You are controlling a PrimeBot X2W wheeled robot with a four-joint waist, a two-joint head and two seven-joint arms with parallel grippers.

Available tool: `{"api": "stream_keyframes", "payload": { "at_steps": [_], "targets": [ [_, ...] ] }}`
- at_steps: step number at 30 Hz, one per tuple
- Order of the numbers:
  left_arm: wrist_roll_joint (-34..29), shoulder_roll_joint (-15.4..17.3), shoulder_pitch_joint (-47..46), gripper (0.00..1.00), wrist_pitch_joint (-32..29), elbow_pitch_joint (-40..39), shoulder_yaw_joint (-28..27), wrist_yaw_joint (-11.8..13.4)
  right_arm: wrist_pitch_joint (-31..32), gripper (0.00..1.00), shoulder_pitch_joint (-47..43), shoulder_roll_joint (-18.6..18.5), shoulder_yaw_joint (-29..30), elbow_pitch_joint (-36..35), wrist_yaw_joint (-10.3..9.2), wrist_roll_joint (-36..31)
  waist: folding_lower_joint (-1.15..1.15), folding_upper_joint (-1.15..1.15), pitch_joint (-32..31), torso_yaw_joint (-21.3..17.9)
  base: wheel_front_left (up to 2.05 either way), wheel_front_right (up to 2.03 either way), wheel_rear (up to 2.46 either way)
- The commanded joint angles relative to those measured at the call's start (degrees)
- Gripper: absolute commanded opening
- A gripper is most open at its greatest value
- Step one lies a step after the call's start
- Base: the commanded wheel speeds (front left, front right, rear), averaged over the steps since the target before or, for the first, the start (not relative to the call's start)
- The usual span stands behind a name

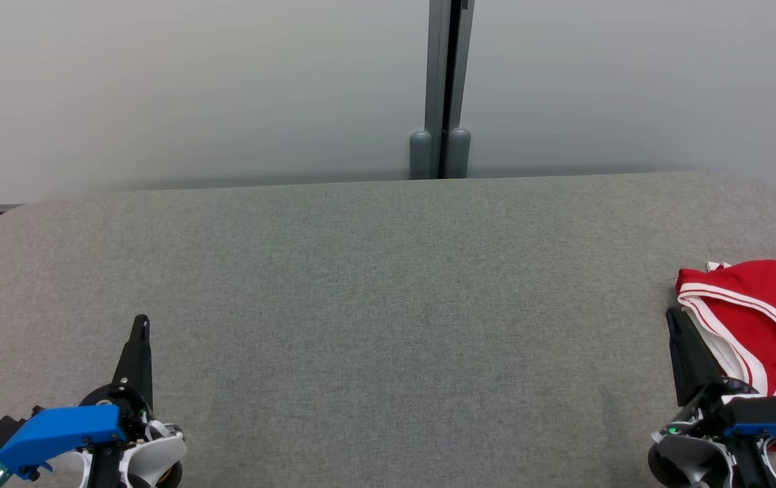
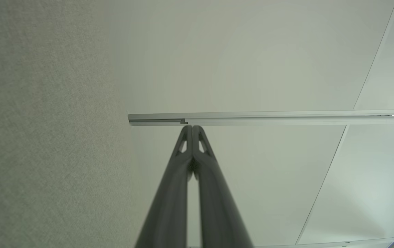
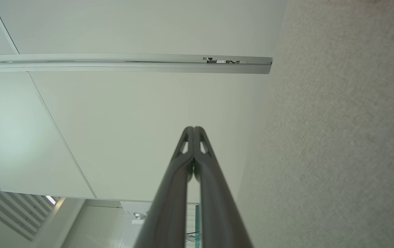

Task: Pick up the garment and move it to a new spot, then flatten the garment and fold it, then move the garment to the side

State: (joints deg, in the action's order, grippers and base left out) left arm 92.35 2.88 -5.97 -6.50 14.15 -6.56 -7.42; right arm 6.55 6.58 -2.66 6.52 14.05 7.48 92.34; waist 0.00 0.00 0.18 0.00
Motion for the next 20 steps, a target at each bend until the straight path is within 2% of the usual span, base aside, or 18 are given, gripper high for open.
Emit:
{"api": "stream_keyframes", "payload": {
  "at_steps": [1,20],
  "targets": [
    [0.2,0.0,-0.5,0.0,-0.2,-0.3,-0.1,-0.3,0.2,0.0,-0.7,-0.4,0.1,-0.2,0.02,0.1,0.0,0.0,0.0,0.0,0.0,0.0,0.0],
    [0.2,0.0,-0.5,0.0,-0.2,-0.3,-0.1,-0.3,0.2,0.0,-0.7,-0.4,0.1,-0.2,0.02,0.2,0.0,0.0,0.0,0.0,0.0,0.0,0.0]
  ]
}}
